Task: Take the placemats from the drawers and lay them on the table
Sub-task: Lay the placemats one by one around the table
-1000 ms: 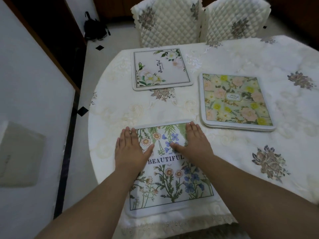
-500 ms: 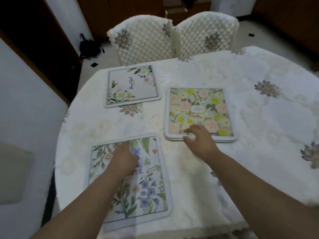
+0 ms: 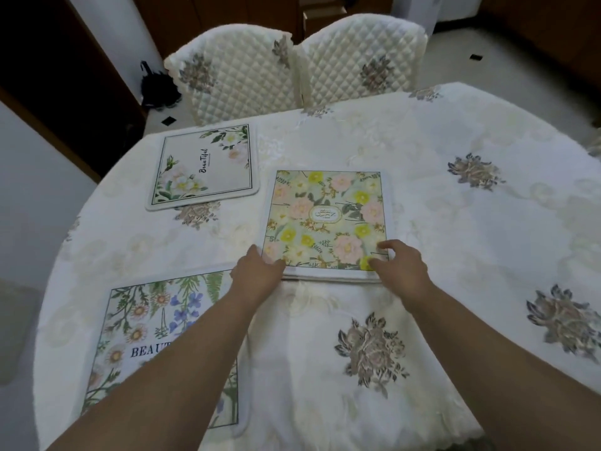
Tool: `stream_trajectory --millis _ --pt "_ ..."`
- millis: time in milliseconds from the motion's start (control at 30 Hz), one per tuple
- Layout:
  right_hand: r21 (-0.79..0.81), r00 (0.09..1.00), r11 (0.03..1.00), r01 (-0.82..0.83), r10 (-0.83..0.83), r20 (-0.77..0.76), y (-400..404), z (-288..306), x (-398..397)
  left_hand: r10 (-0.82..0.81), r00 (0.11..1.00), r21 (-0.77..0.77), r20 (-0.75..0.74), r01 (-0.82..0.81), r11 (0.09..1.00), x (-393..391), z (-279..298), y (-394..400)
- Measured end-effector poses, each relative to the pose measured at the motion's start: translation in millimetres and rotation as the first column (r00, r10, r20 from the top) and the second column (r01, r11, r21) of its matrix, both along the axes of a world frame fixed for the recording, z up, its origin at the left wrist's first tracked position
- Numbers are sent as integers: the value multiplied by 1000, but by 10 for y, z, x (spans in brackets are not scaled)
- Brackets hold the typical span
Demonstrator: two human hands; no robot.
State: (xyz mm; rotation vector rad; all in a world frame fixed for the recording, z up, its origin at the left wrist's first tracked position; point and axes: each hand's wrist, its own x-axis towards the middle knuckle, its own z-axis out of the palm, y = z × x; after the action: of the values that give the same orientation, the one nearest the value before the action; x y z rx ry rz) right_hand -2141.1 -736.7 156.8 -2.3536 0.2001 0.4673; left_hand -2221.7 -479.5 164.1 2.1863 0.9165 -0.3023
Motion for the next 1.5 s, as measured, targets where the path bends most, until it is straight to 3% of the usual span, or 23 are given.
stream_trajectory --millis 100,167,233,300,500,700,800,867,933,1000,1100,1200,1300,1400,1433,1500 --pt "118 998 991 67 -66 -12 -39 -16 92 209 978 -198 3 -204 959 114 62 60" --pt "225 995 970 91 -82 -52 -57 -23 177 321 946 -384 44 -281 880 159 -38 183" --pt "298 996 954 38 -11 -93 -72 -12 244 417 907 -541 57 -323 777 199 -203 225" --pt "296 994 955 -28 59 -94 -60 34 262 447 888 -591 111 -302 748 169 -21 54" --pt "290 984 947 -139 100 146 -29 67 237 407 835 -483 370 -201 852 29 40 -104" --pt "349 949 895 -279 203 241 179 19 351 350 812 -331 467 -207 921 -37 -55 62" --pt "219 936 920 -325 280 214 301 -134 485 299 883 -184 361 -247 951 -15 -89 147" --pt "19 930 943 -333 325 173 332 -254 542 269 916 -83 297 -255 963 -44 -139 196" --pt "-173 929 926 -336 356 100 323 -301 539 209 927 5 312 -222 975 -91 -158 210" --pt "-199 931 919 -341 359 61 306 -298 540 163 914 83 371 -208 975 -89 -135 213" --pt "-51 934 936 -347 350 67 281 -247 521 141 918 109 371 -193 975 -50 20 157" --pt "163 974 962 -220 209 82 232 -136 418 144 941 -35 306 -140 990 -9 281 26" --pt "247 995 966 -77 60 76 123 9 274 197 901 -254 386 -101 962 -94 670 -118" --pt "531 972 825 195 -89 -219 -9 232 63 264 862 -374 433 -94 923 -374 1076 -207" --pt "603 947 759 246 -55 -317 -62 357 -27 282 845 -411 455 -83 908 -487 1199 -223" --pt "636 937 748 191 54 -346 -196 581 -185 283 816 -457 503 -27 889 -717 1403 -236"
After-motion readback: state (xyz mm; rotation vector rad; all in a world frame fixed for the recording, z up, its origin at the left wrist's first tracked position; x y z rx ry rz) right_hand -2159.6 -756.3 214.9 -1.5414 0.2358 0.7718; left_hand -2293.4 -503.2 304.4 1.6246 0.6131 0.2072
